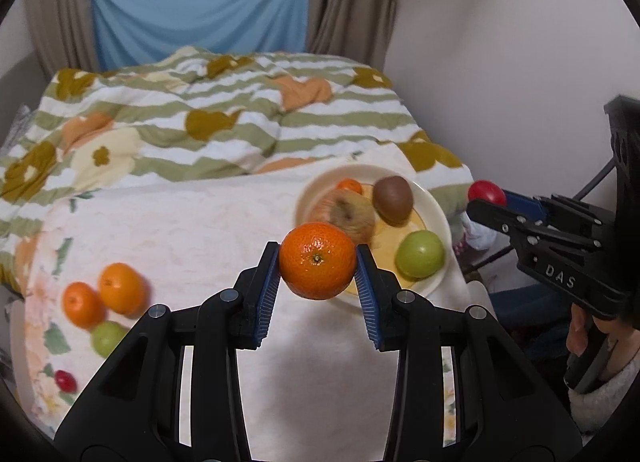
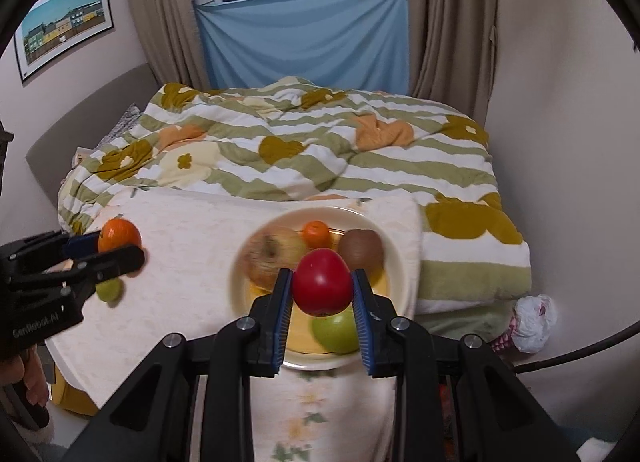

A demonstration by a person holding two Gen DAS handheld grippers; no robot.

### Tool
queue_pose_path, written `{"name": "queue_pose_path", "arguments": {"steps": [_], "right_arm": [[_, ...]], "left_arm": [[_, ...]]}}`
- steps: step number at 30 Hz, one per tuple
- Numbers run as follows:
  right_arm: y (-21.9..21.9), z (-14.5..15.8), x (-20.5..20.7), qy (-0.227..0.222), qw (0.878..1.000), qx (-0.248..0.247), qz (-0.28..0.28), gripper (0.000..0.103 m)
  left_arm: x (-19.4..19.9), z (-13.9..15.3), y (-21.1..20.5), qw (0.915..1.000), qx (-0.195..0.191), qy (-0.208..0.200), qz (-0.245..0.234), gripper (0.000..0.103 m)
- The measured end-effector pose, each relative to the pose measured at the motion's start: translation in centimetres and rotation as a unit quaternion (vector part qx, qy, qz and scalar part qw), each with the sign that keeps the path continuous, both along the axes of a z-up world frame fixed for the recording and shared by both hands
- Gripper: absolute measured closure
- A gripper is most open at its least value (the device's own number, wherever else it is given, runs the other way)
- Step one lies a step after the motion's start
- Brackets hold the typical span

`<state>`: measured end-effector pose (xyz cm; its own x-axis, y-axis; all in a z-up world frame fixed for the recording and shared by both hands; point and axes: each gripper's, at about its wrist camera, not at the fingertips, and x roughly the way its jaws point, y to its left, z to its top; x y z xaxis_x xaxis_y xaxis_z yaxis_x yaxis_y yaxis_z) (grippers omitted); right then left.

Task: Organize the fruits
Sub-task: 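Carry the tangerine to the plate and release it with the left tool while the right tool carries the tomato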

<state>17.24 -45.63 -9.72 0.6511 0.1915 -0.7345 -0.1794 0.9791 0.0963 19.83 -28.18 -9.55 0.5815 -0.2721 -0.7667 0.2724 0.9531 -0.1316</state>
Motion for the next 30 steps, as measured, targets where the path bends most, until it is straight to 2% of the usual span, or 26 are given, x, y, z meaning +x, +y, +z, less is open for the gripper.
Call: {"name": "queue_pose_path", "arguments": {"steps": [6,16,25,26,28,29,30], "right_arm": [[-2.3,-1.9,1.2,0.013,1.0,0.011,-0.017,0.076],[-4.5,-4.4,3.2,0.034,0.999,0.024,-0.029,0.076],[-4.8,-4.9,3.6,0.037,0.998,0.027,-0.031,0.076],[-4.8,-4.9,3.6,0.037,0.998,0.028,-0.031,0.076],[-4.8,-5.2,3.8,0.038,0.998,0.028,-0.032,0.076],[-4.9,-5.2,3.8,0.038,0.998,0.028,-0.033,0.076],[-4.9,-5.2,3.8,0.037,0.998,0.028,-0.033,0.076]], "left_arm": [[1.6,-2.7,-3.1,0.9993,0.0,0.029,-0.024,0.059],[4.2,-7.2,-5.8,0.9957,0.005,0.082,-0.043,0.059],[4.7,-8.9,-6.4,0.9931,0.012,0.105,-0.05,0.059],[4.8,-8.9,-6.4,0.9932,0.013,0.106,-0.047,0.056],[4.8,-8.8,-6.5,0.9936,0.019,0.102,-0.043,0.027],[4.8,-8.6,-6.5,0.9944,0.022,0.096,-0.039,0.003],[4.6,-8.2,-6.3,0.9955,0.017,0.086,-0.035,0.0]]}}
